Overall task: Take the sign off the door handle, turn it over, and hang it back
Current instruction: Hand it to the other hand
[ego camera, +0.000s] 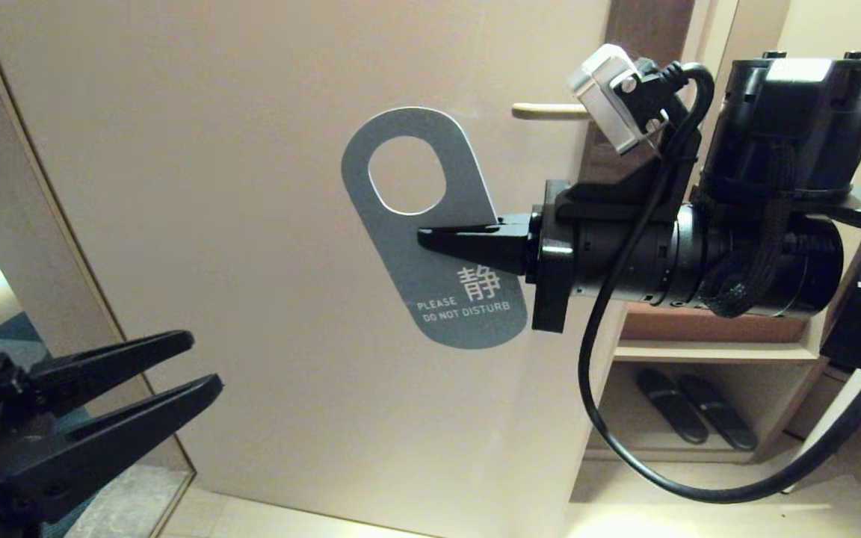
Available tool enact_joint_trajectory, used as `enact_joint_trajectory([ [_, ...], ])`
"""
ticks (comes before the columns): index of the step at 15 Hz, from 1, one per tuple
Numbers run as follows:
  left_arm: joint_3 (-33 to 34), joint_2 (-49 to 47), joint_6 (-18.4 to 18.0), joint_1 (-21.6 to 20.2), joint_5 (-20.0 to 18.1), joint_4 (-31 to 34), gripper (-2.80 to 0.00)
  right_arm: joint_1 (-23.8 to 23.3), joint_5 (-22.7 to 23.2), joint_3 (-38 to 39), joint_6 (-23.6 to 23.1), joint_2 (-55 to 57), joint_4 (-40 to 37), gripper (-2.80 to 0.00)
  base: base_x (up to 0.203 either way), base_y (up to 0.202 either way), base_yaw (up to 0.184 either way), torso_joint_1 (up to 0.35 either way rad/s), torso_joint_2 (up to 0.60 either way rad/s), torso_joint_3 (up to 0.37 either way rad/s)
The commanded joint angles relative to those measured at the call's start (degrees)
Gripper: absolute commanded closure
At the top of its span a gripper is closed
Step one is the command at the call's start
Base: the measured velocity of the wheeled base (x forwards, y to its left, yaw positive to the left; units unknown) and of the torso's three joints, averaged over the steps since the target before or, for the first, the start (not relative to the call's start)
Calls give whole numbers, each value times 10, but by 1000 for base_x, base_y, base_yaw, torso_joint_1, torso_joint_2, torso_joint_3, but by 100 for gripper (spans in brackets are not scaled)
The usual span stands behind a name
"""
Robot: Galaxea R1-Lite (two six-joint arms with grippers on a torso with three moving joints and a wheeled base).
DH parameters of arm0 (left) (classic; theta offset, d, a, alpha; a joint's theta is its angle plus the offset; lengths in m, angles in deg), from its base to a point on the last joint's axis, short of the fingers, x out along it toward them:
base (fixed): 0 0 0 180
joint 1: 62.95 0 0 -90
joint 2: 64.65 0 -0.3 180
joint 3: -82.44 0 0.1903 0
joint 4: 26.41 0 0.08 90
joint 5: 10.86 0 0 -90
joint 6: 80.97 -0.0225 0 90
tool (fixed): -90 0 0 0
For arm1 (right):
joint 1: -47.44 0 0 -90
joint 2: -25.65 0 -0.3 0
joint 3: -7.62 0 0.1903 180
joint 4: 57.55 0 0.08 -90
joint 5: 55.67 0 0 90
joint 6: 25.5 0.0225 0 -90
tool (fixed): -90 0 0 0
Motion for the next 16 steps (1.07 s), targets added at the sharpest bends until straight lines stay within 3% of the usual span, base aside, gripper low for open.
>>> enact_joint_trajectory([
  [1, -2, -47, 1, -1, -31, -18, -280, 0, 4, -13, 1, 0, 1, 0, 0, 0, 0, 0, 0, 0],
  [5, -20, -90, 3, -3, -91, -38, -280, 1, 47, -31, 14, 1, 0, 0, 0, 0, 0, 0, 0, 0],
  [7, -35, -106, 7, -3, -112, -38, -280, 2, 59, -41, 45, 2, 1, 0, 0, 0, 0, 0, 0, 0],
  [11, -51, -147, 40, -3, -118, -91, -280, 2, 92, -52, 98, 2, 8, 0, 0, 0, 0, 0, 0, 0],
  [16, -105, -190, 72, 1, -122, -108, -280, 9, 106, -53, 226, 45, 179, 0, 0, 0, 0, 0, 0, 0],
])
